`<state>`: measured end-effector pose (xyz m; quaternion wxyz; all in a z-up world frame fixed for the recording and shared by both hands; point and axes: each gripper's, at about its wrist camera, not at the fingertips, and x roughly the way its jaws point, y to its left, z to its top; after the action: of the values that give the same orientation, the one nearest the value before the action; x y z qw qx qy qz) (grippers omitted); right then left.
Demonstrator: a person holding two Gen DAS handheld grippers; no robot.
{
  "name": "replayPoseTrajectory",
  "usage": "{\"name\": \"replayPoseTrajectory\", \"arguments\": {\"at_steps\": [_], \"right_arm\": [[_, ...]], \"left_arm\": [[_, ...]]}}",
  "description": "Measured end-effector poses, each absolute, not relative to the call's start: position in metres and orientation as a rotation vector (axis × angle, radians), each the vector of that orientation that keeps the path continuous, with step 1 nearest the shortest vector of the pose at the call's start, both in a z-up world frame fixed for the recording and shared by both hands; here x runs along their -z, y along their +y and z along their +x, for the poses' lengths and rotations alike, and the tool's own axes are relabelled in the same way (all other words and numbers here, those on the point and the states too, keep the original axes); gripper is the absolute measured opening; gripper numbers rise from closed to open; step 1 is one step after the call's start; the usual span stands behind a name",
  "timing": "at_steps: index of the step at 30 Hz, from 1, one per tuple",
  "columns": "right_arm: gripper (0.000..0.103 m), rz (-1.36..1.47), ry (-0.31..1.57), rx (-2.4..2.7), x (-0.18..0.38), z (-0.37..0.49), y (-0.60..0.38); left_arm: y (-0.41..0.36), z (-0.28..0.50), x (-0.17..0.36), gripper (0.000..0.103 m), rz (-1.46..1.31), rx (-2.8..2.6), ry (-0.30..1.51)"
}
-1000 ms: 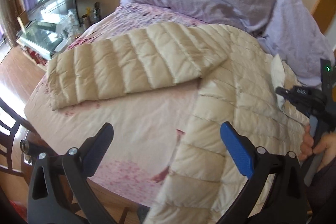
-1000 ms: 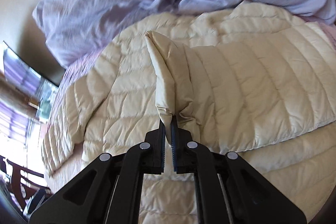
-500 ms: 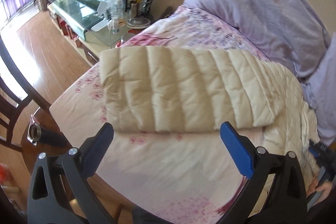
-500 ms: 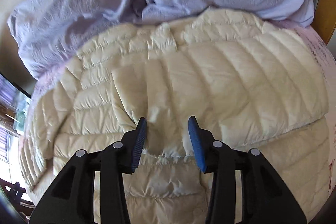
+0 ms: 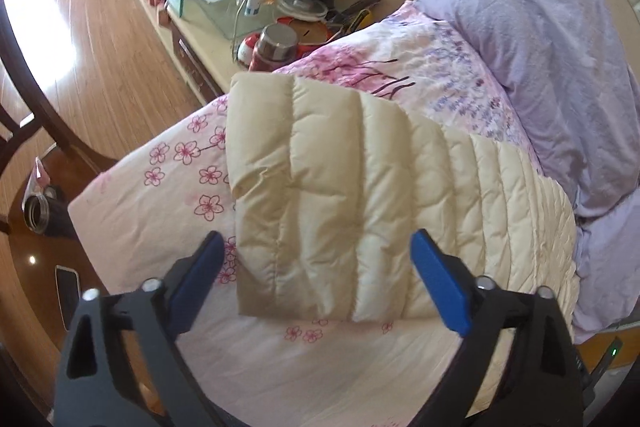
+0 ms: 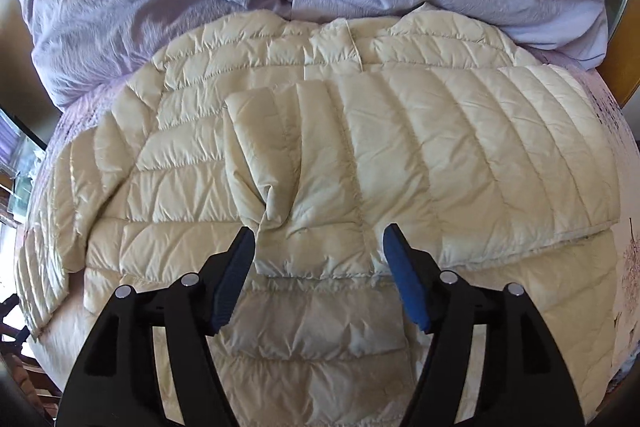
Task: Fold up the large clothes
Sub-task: 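Grasp the other sleeve cuff with the left tool while the right tool releases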
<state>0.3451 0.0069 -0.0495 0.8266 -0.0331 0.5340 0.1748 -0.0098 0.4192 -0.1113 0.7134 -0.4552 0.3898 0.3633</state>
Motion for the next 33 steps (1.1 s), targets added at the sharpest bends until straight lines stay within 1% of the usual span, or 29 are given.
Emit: {"name": "replayPoseTrajectory", "arguments": {"at_steps": [2, 4, 6, 7, 8, 9, 12, 17, 23, 27, 33], "right_arm": [[0.068, -0.063, 1.122, -0.374, 0.045, 0.340, 0.002], [0.068, -0.052, 1.111, -0.377, 0.040, 0.335, -0.005], [0.068, -0.044, 1.107, -0.379, 0.038, 0.335, -0.009], [0.068, -0.038, 1.106, -0.380, 0.037, 0.333, -0.013], [0.068, -0.033, 1.107, -0.380, 0.037, 0.335, -0.016], [0.068, -0.029, 1.108, -0.379, 0.038, 0.336, -0.018], [0.068, -0.030, 1.105, -0.371, 0.041, 0.335, -0.031], [0.068, 0.000, 1.098, -0.356, 0.041, 0.337, -0.061], [0.068, 0.011, 1.078, -0.350, 0.039, 0.340, -0.100], [0.068, 0.017, 1.058, -0.345, 0.039, 0.341, -0.130], [0.068, 0.010, 1.037, -0.324, 0.041, 0.348, -0.178]], "left_arm": [[0.421, -0.008, 0.111, 0.082, -1.013, -0.819, 0.856], [0.422, -0.008, 0.110, 0.073, -1.018, -0.836, 0.850], [0.422, -0.009, 0.110, 0.049, -1.022, -0.864, 0.851], [0.423, -0.009, 0.110, 0.042, -1.022, -0.880, 0.855], [0.424, -0.010, 0.111, 0.027, -1.042, -0.868, 0.852], [0.425, -0.011, 0.112, 0.016, -1.066, -0.845, 0.847], [0.421, -0.005, 0.103, 0.006, -1.043, -0.840, 0.841], [0.402, 0.020, 0.066, 0.004, -0.973, -0.785, 0.790], [0.354, 0.085, 0.006, 0.004, -0.879, -0.631, 0.726], [0.299, 0.143, -0.026, 0.004, -0.818, -0.494, 0.708], [0.200, 0.231, -0.043, 0.004, -0.739, -0.301, 0.732]]}}
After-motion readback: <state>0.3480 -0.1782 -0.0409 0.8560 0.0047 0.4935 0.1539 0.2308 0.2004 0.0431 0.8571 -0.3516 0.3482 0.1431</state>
